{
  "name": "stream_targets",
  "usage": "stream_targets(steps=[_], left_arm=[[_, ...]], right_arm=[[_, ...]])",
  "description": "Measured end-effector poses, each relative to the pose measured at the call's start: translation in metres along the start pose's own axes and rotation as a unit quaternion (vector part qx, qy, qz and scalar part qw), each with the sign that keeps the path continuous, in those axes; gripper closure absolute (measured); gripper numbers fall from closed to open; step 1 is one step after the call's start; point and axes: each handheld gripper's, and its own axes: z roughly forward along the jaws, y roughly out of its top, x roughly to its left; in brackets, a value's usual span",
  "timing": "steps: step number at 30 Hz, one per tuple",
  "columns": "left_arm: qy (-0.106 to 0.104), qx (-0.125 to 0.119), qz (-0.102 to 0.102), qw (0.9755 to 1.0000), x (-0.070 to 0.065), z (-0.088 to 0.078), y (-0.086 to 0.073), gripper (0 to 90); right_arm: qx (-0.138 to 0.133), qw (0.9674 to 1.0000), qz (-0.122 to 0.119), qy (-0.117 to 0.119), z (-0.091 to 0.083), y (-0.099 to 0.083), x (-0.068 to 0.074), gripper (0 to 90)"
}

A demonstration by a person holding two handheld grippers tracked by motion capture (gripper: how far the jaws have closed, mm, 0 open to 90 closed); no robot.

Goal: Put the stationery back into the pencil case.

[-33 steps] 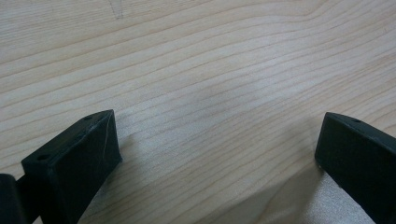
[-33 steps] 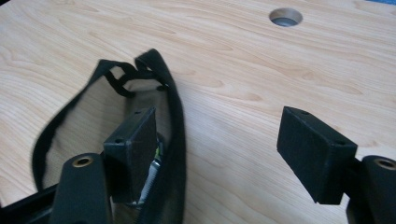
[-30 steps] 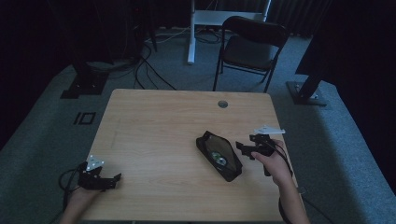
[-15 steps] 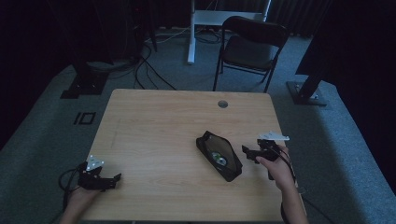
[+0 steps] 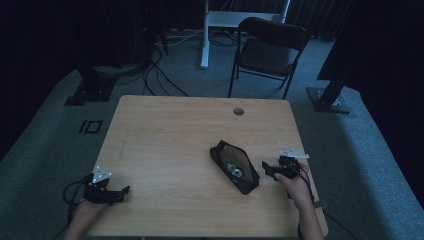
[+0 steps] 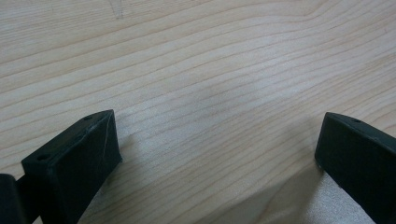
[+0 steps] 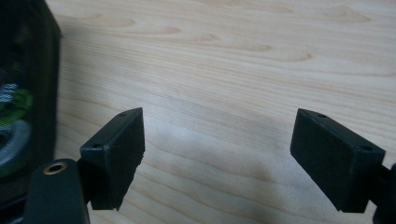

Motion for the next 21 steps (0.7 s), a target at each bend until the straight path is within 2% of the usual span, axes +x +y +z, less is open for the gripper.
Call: stream_targets(steps=[11, 16, 21], left_arm=[[0.000, -0.001, 0.000, 1.0000, 0.000, 0.000, 0.000, 0.0], [0.000, 0.000, 0.001, 1.0000, 0.000, 0.000, 0.000, 0.0], [0.000, 0.000, 0.001, 1.0000, 0.000, 0.000, 0.000, 0.0]], right_arm=[[-0.003, 0.9993, 0.028, -0.023, 0.008, -0.013, 0.001, 17.2], [0.003, 0.9983, 0.029, -0.050, 0.008, -0.015, 0.003, 17.2], [0.020, 0.9964, 0.042, -0.071, 0.008, -0.017, 0.005, 17.2]])
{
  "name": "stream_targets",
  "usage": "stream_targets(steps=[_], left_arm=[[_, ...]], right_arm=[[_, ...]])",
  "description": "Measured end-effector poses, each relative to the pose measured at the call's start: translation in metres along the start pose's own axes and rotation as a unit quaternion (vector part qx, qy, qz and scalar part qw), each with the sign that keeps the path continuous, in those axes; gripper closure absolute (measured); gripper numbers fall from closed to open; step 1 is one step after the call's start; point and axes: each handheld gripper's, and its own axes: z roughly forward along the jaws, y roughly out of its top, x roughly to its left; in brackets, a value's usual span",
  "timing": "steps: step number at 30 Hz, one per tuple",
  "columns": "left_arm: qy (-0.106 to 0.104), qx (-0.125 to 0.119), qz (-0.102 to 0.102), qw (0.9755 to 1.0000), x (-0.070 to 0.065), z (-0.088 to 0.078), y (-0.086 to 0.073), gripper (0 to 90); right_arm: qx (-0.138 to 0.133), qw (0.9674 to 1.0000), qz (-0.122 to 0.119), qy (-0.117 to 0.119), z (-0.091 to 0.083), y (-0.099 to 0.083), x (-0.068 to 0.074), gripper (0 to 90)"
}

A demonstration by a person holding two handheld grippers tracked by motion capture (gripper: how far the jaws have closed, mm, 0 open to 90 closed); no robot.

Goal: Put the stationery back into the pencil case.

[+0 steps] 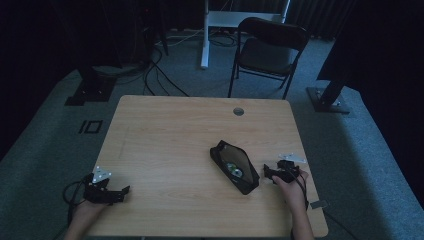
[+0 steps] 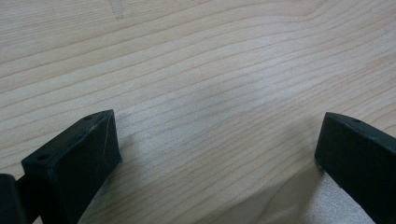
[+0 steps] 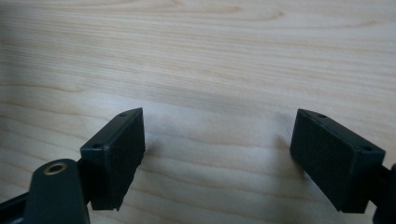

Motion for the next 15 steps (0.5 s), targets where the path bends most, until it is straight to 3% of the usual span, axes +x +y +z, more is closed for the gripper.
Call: stream_targets(steps=[7, 15], left_arm=[[0.000, 0.000, 0.000, 1.0000, 0.0000, 0.0000, 0.0000, 0.0], [0.000, 0.000, 0.000, 1.0000, 0.0000, 0.0000, 0.0000, 0.0]], right_arm=[[0.005, 0.9989, 0.026, -0.040, -0.0016, -0.0023, 0.0006, 13.8], [0.005, 0.9985, 0.032, -0.045, -0.0018, -0.0026, 0.0008, 13.5]])
